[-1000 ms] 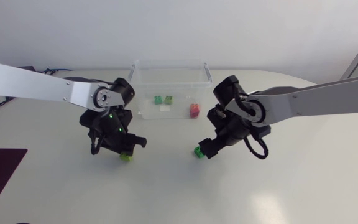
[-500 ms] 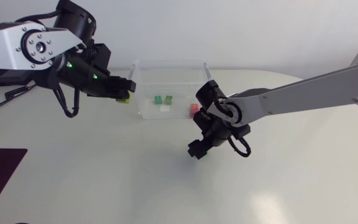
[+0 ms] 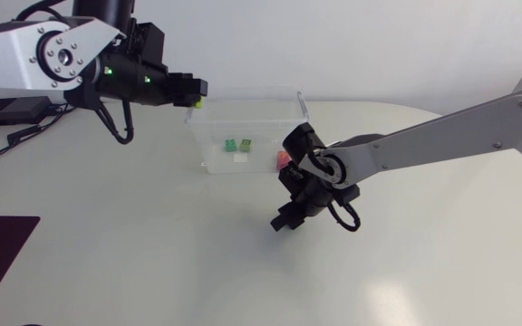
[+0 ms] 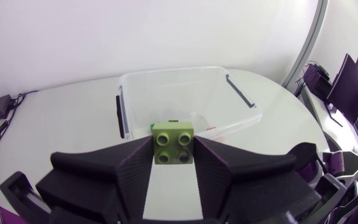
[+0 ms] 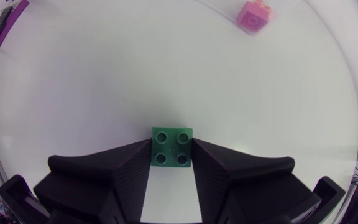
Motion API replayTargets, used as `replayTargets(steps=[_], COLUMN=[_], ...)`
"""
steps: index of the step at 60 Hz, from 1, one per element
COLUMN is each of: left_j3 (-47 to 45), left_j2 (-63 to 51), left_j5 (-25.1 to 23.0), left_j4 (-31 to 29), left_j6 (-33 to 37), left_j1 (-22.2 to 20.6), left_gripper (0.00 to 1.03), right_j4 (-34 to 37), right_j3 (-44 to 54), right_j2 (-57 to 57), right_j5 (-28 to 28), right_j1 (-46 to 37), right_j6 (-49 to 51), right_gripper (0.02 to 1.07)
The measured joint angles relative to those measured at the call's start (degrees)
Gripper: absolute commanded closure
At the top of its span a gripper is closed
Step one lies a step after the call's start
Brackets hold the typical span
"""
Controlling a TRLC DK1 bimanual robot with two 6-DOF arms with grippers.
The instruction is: Place the duplo bricks in the container
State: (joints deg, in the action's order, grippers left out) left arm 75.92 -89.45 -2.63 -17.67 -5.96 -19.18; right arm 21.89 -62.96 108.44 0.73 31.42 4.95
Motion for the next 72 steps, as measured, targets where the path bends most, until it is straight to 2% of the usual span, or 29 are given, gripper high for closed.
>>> replayTargets(steps=[11, 14, 17, 19, 20, 27, 31, 37, 42, 49, 53, 58, 67, 72], left_j3=[5.07, 6.4, 7.54, 8.39, 8.85, 12.72, 14.62, 16.09, 16.09, 16.06, 16.02, 15.61, 13.35, 10.67], left_j2=[-6.75, -8.92, -10.71, -11.8, -12.33, -16.17, -17.62, -18.62, -18.62, -18.36, -17.49, -14.27, -3.85, 1.75], left_j5=[-0.59, -0.57, -0.57, -0.57, -0.59, -0.57, -0.57, 0.46, 8.57, 10.82, 10.03, 6.82, 1.22, -0.26], left_j4=[1.79, 2.4, 2.64, 2.64, 2.64, 2.8, 2.82, 3.13, 4.76, 5.33, 3.5, -0.72, -6.64, -8.04], left_j6=[-0.02, -0.02, -0.02, -0.02, -0.02, -0.02, -0.02, 0.28, 2.14, 3.04, 3.02, 3.02, 3.02, 3.02], left_j1=[-0.13, -0.13, -0.13, -0.13, -0.11, -0.04, 0.04, 0.02, -0.7, -1.16, -1.16, -1.03, 0.44, 1.55], left_gripper=[0.8, 0.73, 0.65, 0.54, 0.52, 0.17, 0.07, 0.04, 0.04, 0.04, 0.04, 0.04, 0.04, 0.04], right_j4=[3.5, 4.83, 6.34, 7.48, 8.0, 10.45, 11.21, 11.21, 11.17, 10.95, 10.84, 9.64, 6.95, 5.07], right_j3=[0.02, -0.02, -0.66, -1.46, -1.97, -6.64, -9.05, -12.17, -14.67, -18.29, -20.81, -24.81, -30.67, -32.13], right_j2=[-2.64, -5.2, -7.96, -9.42, -10.1, -14.23, -15.8, -17.09, -17.16, -17.03, -16.65, -15.28, -11.37, -9.29], right_j5=[1.22, 1.42, 1.57, 1.57, 1.6, 1.6, 1.6, 1.6, 1.6, 1.6, 1.6, 1.62, 1.6, 1.6], right_j1=[-0.02, -0.15, -0.42, -0.55, -0.66, -1.29, -1.64, -2.51, -3.3, -4.02, -4.17, -4.44, -5.6, -5.9], right_j6=[0.0, 0.0, 0.0, 0.0, 0.0, 0.0, 0.0, -0.02, -0.07, -0.68, -0.68, -0.68, -0.68, -0.68], right_gripper=[0.8, 0.8, 0.8, 0.8, 0.8, 0.8, 0.8, 0.8, 0.79, 0.79, 0.79, 0.79, 0.79, 0.79])
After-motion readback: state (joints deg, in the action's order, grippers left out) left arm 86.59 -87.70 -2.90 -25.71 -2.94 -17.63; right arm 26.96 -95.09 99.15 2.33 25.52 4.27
